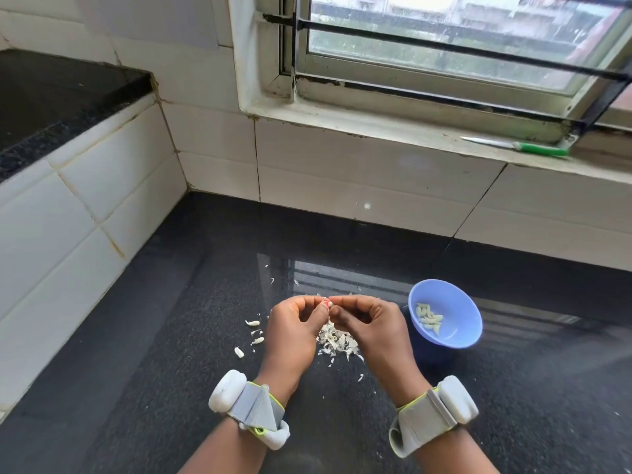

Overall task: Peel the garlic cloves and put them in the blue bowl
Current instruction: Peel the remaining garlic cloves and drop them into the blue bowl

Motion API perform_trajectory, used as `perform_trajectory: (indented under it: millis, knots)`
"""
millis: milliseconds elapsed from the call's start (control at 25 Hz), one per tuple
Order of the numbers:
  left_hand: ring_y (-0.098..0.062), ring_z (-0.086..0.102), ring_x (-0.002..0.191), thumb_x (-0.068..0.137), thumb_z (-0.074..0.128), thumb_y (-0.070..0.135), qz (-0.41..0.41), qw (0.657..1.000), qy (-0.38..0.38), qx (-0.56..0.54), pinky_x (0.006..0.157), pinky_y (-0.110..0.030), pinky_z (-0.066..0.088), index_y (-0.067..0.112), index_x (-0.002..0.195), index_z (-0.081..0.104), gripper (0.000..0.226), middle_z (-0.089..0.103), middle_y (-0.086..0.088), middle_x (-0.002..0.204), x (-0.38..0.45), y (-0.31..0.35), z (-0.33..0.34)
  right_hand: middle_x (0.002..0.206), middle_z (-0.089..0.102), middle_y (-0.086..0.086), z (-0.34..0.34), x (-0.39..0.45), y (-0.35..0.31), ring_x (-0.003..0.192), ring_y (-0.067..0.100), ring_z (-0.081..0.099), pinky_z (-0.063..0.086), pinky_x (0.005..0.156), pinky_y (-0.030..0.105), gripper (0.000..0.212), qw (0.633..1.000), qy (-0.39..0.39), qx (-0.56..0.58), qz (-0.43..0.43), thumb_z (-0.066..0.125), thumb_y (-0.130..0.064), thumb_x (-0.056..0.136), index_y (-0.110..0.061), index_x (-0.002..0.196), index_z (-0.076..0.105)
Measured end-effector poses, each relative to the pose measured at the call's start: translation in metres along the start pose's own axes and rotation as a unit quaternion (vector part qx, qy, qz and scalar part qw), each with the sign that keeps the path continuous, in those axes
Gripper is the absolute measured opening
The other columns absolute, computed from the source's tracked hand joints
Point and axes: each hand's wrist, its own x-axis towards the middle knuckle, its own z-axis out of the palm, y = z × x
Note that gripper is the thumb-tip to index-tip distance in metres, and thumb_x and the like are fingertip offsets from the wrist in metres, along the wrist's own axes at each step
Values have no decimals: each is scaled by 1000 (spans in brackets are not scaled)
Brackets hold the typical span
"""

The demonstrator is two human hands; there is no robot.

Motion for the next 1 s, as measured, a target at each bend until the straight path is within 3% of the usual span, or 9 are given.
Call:
perform_trajectory:
  millis: [160, 360, 480, 600, 720, 840, 1000]
  knots:
    - [-8, 63, 66, 85, 68, 17, 6, 1000, 2, 3, 61, -24, 47, 18, 82, 72, 5, 72, 1, 72, 0, -1, 0, 83, 76, -9, -5, 1, -1, 79, 7, 71, 57, 74, 26, 16, 999, 3, -38, -23, 76, -13, 82, -27, 90, 78]
    - [-13, 61, 66, 87, 65, 15, -10, 1000, -10, 26, 58, -24, 44, 20, 76, 69, 12, 70, -5, 71, -1, 1, 2, 83, 75, -8, -6, 4, 3, 81, 8, 71, 60, 76, 36, 19, 995, 22, -82, -44, 78, -10, 79, -25, 91, 78]
    - [-12, 61, 66, 88, 62, 12, -19, 999, -6, 25, 53, -17, 42, 11, 78, 70, 13, 69, -5, 68, -1, 4, 2, 82, 75, -8, -1, 1, 5, 78, 3, 70, 58, 74, 25, 19, 986, 62, -112, -106, 78, -4, 78, -19, 89, 78]
    - [-5, 58, 56, 92, 55, 7, -96, 991, -19, -86, 47, -10, 38, 2, 80, 68, 19, 63, -4, 64, -4, 7, 6, 90, 71, -3, 2, 0, 13, 82, 2, 64, 50, 74, 10, 17, 945, 61, -208, -245, 73, -1, 80, -10, 94, 76]
    - [-10, 54, 58, 93, 52, 5, -134, 982, -29, -130, 45, -11, 36, 6, 72, 66, 25, 61, 1, 59, -9, 4, 8, 88, 70, -2, 0, 0, 16, 76, 4, 63, 50, 69, 11, 14, 918, 52, -270, -285, 73, -6, 80, -9, 94, 76]
    - [-10, 51, 61, 93, 54, 8, -82, 995, -34, -43, 50, -19, 36, 8, 70, 66, 26, 60, 0, 60, -8, -2, 5, 85, 71, -4, -3, 1, 17, 71, 5, 65, 53, 63, 16, 11, 911, 51, -290, -287, 74, -8, 81, -12, 90, 76]
    - [-1, 43, 50, 88, 61, 11, 25, 995, -30, 87, 51, -18, 34, 9, 76, 66, 14, 60, 2, 62, -4, -9, 2, 84, 72, -9, -5, 1, 18, 75, 1, 64, 51, 67, 11, 20, 934, 39, -249, -252, 77, -3, 78, -19, 90, 77]
